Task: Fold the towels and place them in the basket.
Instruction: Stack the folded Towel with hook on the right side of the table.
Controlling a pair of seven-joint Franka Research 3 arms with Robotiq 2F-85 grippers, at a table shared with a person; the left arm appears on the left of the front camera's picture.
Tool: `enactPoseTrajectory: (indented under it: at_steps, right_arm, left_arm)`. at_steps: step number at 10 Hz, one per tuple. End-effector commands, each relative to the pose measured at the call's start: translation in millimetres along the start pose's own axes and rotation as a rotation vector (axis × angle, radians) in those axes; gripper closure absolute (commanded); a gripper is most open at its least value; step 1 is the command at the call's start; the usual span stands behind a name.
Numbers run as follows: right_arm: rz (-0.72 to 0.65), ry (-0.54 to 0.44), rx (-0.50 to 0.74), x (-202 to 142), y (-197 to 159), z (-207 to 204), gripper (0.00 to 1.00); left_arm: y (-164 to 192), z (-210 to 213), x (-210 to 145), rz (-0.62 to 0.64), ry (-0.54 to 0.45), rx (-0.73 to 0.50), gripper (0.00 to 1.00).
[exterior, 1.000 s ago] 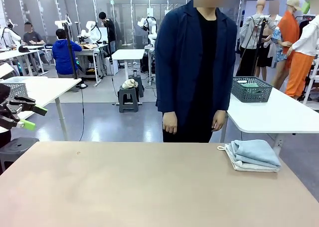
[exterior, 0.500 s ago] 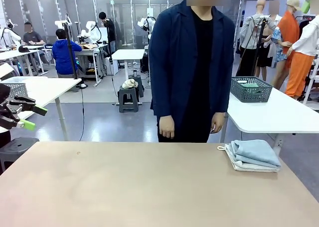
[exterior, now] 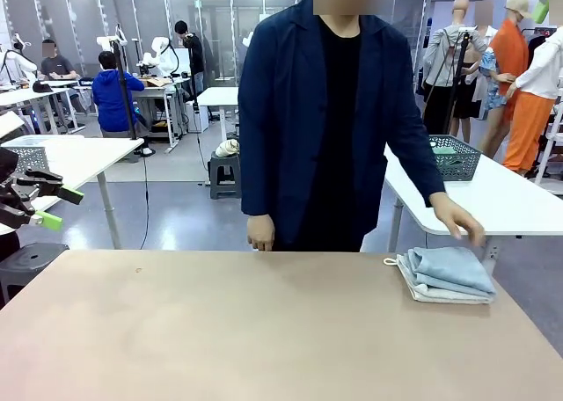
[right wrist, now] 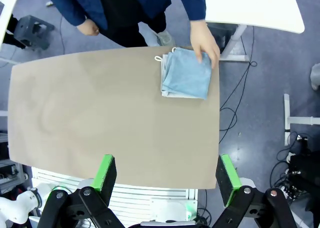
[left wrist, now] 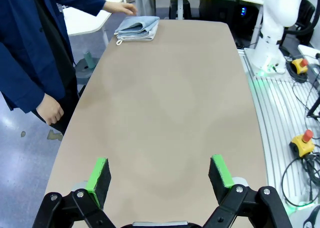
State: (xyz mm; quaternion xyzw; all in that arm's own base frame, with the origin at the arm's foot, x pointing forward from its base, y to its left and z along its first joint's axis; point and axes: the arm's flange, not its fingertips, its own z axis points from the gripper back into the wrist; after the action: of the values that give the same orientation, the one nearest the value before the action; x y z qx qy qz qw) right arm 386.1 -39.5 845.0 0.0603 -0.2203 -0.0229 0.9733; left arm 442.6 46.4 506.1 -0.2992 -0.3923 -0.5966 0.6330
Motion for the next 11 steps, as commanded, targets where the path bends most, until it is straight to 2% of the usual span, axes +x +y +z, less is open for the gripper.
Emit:
enactPoseTrajectory:
  at_steps: [1, 11]
  right_arm:
    - [-0.003, 0.008, -0.004, 0.9, 0.8, 2.9, 0.00]
    - [-0.003, 0.008, -0.004, 0.9, 0.8, 2.9, 0.00]
  left_arm:
    - [-0.3, 0.7, 1.9, -0.002, -0.007, 0.002, 0.00]
    - [-0.3, 0.7, 1.9, -0.002, -0.007, 0.002, 0.00]
